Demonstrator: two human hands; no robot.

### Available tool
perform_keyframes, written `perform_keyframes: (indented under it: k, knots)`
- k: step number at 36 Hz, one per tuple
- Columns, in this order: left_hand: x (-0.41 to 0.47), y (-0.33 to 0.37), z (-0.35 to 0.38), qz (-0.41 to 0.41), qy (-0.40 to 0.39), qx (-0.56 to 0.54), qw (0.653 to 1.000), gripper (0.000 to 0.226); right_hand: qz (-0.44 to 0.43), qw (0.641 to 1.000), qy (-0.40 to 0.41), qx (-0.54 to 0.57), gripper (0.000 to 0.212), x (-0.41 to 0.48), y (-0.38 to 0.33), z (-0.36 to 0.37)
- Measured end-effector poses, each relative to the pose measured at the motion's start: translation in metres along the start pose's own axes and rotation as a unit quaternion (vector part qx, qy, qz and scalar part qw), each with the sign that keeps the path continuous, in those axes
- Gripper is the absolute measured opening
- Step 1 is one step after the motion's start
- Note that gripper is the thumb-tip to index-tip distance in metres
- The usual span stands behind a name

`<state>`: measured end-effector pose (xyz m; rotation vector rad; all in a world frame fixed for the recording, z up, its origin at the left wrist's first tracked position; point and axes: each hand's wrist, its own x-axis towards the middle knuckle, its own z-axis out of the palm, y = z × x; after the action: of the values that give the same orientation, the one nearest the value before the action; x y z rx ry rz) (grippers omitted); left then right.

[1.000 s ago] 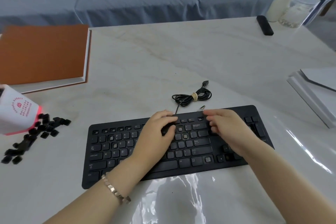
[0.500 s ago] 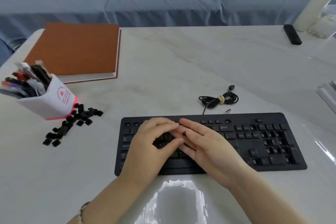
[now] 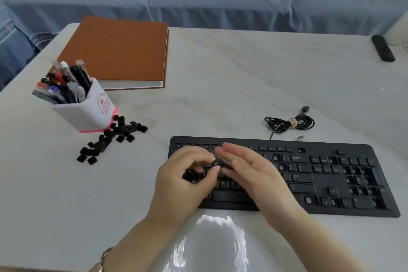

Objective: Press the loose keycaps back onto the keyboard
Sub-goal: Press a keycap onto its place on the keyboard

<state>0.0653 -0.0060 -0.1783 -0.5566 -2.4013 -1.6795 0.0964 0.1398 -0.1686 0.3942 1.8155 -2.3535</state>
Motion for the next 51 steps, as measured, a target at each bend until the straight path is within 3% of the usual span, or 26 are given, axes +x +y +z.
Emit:
perform_keyframes:
  k: [2, 4, 8, 14, 17, 23, 33, 40, 47, 51]
  knots:
    - [-0.001, -0.003, -0.003, -0.073, 0.013, -0.034, 0.997, 0.016, -0.056, 0.978, 0.064, -0.192, 0.032, 0.008, 0.002, -0.007]
    - [-0.001, -0.006, -0.007, -0.151, 0.006, -0.050, 0.987, 0.023, -0.098, 0.929, 0.104, -0.340, 0.030, 0.019, 0.005, -0.017]
    - [0.004, -0.018, -0.021, -0.219, 0.014, -0.052, 0.974, 0.020, -0.131, 0.826, 0.128, -0.533, 0.032, 0.049, 0.018, -0.038]
    - [0.014, -0.030, -0.043, -0.237, 0.049, -0.071, 0.968, 0.024, -0.158, 0.737, 0.133, -0.644, 0.050, 0.073, 0.043, -0.049]
    - [0.017, -0.042, -0.052, -0.243, 0.035, -0.041, 0.968, 0.022, -0.208, 0.706, 0.175, -0.654, 0.045, 0.074, 0.047, -0.049]
    - [0.027, -0.059, -0.056, -0.219, 0.033, 0.021, 0.975, 0.025, -0.227, 0.695, 0.192, -0.655, 0.041, 0.074, 0.048, -0.048]
    - [0.046, -0.078, -0.037, -0.169, -0.059, 0.119, 0.977, 0.013, -0.234, 0.690, 0.203, -0.655, 0.039, 0.075, 0.050, -0.047]
    - [0.051, -0.083, -0.035, -0.174, -0.085, 0.100, 0.976, 0.024, -0.242, 0.684, 0.209, -0.655, 0.039, 0.076, 0.053, -0.049]
    - [0.055, -0.083, -0.039, -0.174, -0.117, 0.125, 0.970, 0.016, -0.250, 0.686, 0.213, -0.649, 0.038, 0.076, 0.054, -0.049]
    - [0.054, -0.085, -0.038, -0.195, -0.094, 0.070, 0.974, 0.027, -0.250, 0.686, 0.212, -0.650, 0.038, 0.076, 0.054, -0.050]
